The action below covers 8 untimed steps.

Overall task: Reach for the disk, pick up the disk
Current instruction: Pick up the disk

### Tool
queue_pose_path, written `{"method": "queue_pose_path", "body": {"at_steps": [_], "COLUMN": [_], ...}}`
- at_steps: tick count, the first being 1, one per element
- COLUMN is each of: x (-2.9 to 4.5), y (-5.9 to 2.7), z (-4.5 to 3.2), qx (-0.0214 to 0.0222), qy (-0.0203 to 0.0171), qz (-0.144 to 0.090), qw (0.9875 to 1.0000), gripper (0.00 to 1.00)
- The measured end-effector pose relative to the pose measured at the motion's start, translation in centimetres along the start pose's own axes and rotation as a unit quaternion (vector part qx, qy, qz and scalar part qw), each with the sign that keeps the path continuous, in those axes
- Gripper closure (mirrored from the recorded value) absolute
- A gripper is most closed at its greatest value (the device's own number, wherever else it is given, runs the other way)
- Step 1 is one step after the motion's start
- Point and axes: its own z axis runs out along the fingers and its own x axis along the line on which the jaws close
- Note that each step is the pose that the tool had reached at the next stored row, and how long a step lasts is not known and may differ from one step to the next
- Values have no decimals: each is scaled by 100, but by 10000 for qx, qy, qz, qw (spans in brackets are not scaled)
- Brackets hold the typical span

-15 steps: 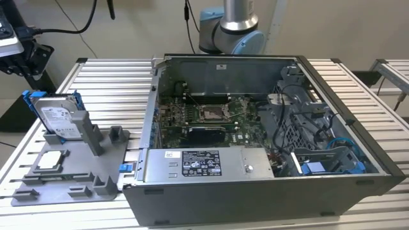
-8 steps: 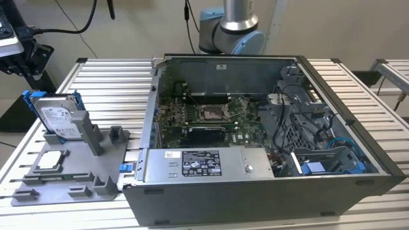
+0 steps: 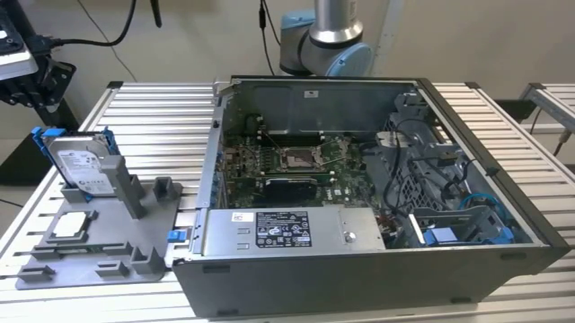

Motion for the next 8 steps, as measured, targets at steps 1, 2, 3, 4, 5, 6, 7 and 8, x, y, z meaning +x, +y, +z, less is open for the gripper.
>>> {"method": "queue_pose_path", "body": {"at_steps": [1, 2, 3, 4, 5, 6, 7, 8], "x": [0, 0, 0, 0, 0, 0, 0, 0], "y": [0, 0, 0, 0, 0, 0, 0, 0], "z": [0, 0, 0, 0, 0, 0, 0, 0], "qx": [1, 2, 3, 4, 6, 7, 8, 9], "qy": [3, 6, 8, 11, 13, 16, 19, 22], "qz": [-73, -139, -206, -276, -344, -415, -489, -562], "qw": [10000, 9999, 9998, 9996, 9994, 9991, 9988, 9984], "gripper": [100, 100, 100, 100, 100, 100, 100, 100]}}
